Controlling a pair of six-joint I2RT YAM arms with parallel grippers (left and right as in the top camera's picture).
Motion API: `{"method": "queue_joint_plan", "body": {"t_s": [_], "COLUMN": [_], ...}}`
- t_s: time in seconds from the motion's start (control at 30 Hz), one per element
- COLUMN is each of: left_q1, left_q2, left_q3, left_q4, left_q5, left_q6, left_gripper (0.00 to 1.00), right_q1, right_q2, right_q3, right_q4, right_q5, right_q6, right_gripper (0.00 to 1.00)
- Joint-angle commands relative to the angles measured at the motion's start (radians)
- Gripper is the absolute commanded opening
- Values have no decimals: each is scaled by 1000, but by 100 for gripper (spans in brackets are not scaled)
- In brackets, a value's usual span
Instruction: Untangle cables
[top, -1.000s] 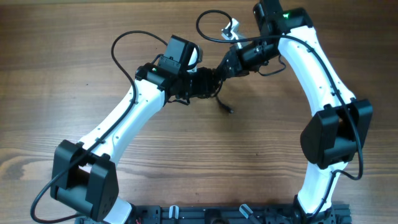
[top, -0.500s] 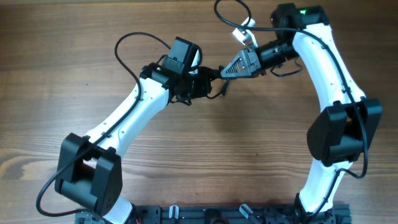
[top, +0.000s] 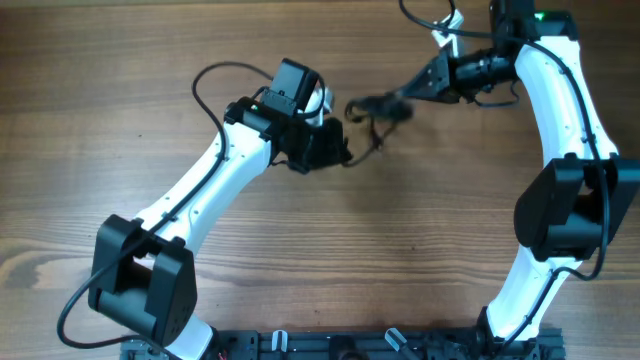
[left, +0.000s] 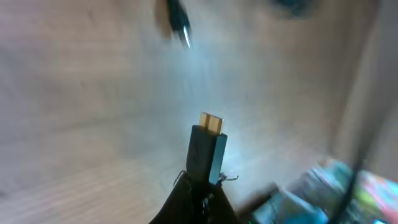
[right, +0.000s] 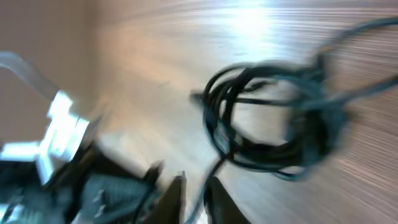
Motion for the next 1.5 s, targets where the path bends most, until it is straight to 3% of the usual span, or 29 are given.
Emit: {"method": "queue_joint_plan", "body": {"t_s": [0.0,0.07,0.1,0.2,0.23,0.33,0.37,0.63,0.73,0.83,0.9,1.47], "left_q1": [7,8,7,7,7,7,7,-21,-65,-119,-131,-136], "left_q2": [14,14,14,14,14,14,14,12,13,43,68,180], "left_q3": [-16,-16,-16,-16,-16,-16,-16,12,28,28,28,23], "left_q4": [-15,-44,-61,-179,-251,-304,-307,-206,-89,71,108,138], "left_q5": [273,262,235,-14,-177,-328,-362,-489,-460,-404,-411,-455], "left_q6": [35,54,72,69,38,0,0,6,16,11,11,12], "left_gripper": [4,4,4,4,9,57,100,94,91,78,78,78], "right_q1": [25,52,60,77,77,77,77,71,60,53,53,56], "right_q2": [-6,-6,-6,-6,-6,-6,-6,-6,-6,-6,-6,-6], "right_q3": [18,18,18,18,18,18,18,18,18,18,18,18], "right_q4": [17,2,-4,-7,-9,-13,-15,-5,8,12,12,16], "right_q5": [313,419,439,444,444,445,445,426,410,406,406,407], "right_q6": [195,198,196,182,175,169,169,169,169,169,169,169], "right_gripper": [45,67,73,74,74,75,75,75,75,75,75,75]}}
